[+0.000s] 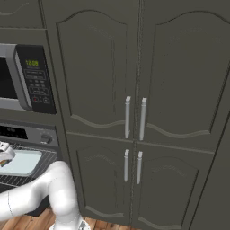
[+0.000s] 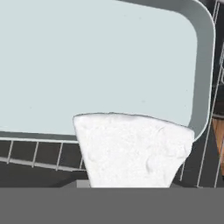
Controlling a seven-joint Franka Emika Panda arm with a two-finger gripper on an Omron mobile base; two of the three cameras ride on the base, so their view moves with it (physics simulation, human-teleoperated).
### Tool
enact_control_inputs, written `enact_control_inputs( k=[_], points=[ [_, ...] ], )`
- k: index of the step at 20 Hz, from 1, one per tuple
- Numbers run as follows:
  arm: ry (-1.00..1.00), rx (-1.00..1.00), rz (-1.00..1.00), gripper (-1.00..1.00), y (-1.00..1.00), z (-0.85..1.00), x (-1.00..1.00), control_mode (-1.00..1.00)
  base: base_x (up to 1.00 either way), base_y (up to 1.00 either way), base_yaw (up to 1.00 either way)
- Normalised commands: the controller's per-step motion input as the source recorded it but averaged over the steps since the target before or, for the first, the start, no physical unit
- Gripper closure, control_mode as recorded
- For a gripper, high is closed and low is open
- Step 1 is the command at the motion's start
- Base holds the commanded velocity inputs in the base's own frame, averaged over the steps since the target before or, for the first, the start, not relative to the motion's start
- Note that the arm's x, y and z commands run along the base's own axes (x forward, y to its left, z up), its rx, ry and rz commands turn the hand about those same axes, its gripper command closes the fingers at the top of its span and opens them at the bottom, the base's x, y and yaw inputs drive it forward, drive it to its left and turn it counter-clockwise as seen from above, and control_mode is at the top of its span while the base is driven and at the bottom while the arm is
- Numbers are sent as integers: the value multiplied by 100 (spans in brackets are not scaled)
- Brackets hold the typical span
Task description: Take the baked cake out of the oven and place it on the plate for cooling. Then close the oven door.
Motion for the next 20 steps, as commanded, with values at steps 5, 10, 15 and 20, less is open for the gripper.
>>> enact_control_inputs(
  k=[5, 10, 15, 20],
  points=[
    [4, 2, 0, 100, -43, 38, -29, -100, 0, 0, 0],
    [1, 2, 0, 100, -44, 41, -30, -100, 0, 0, 0],
    [1, 1, -5, 100, -35, 47, -18, -100, 0, 0, 0],
    [0, 0, -5, 100, -39, 38, -13, -100, 0, 0, 0]
  ],
)
